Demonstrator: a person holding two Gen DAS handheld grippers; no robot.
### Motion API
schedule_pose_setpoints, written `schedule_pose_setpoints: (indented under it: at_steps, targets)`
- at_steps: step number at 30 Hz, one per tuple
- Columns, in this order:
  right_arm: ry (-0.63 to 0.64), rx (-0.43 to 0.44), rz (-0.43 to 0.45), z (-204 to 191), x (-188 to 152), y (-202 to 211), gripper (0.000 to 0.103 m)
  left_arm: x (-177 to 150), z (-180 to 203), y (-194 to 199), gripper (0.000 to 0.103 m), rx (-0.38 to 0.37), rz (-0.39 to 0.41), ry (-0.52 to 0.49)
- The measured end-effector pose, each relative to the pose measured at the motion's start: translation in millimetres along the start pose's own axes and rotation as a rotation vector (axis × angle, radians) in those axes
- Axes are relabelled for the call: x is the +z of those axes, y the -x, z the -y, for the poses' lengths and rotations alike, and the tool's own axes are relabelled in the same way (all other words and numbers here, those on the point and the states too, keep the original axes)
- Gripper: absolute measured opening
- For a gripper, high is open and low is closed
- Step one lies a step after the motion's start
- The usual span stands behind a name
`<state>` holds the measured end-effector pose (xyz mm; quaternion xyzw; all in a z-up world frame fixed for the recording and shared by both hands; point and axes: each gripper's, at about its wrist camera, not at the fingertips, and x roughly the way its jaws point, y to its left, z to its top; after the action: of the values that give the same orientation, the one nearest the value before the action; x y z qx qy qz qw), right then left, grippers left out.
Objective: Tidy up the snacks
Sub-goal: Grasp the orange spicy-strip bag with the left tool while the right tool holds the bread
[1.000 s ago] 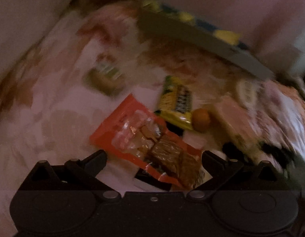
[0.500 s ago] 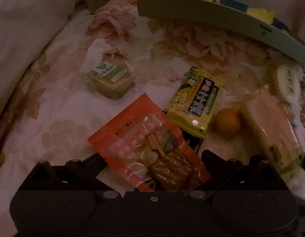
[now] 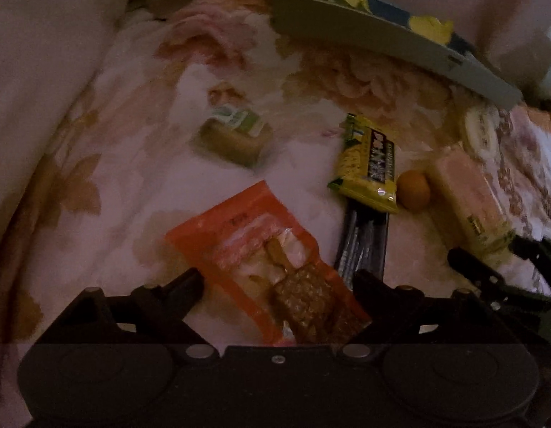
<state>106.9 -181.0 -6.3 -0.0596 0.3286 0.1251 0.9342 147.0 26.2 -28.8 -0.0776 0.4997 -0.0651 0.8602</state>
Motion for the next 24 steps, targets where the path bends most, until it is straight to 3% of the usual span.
schedule_pose_setpoints:
  at_steps: [4, 10, 14, 16, 18, 24]
  targets:
    - [0.064, -0.033, 0.037, -8.4, -0.7, 2.2, 0.078, -10.5, 10.3, 0.0, 0.102, 0.071, 0.022, 0.063]
    - [0.085, -0.048, 0.050, -10.2, 2.0, -8.8, 0.082, -17.1, 36.4, -16.2, 0.100, 0.172, 0.050, -0.059]
    - [0.058, -0.046, 0.026, -5.3, 1.1, -13.7, 0.081, -16.4, 36.7, -12.4, 0.084, 0.126, 0.068, -0.171]
    - [0.031, -0.035, 0.006, -2.1, 0.8, -15.1, 0.072, -15.0, 30.3, -8.5, 0.075, 0.081, 0.058, -0.201]
    - [0.004, -0.023, -0.007, 0.1, 0.1, -15.1, 0.070, -13.9, 18.0, -2.4, 0.065, 0.041, 0.051, -0.207]
    - [-0.016, -0.006, -0.017, 0.2, -2.0, -8.1, 0.067, -16.5, -14.1, 12.1, 0.063, -0.093, 0.024, -0.207]
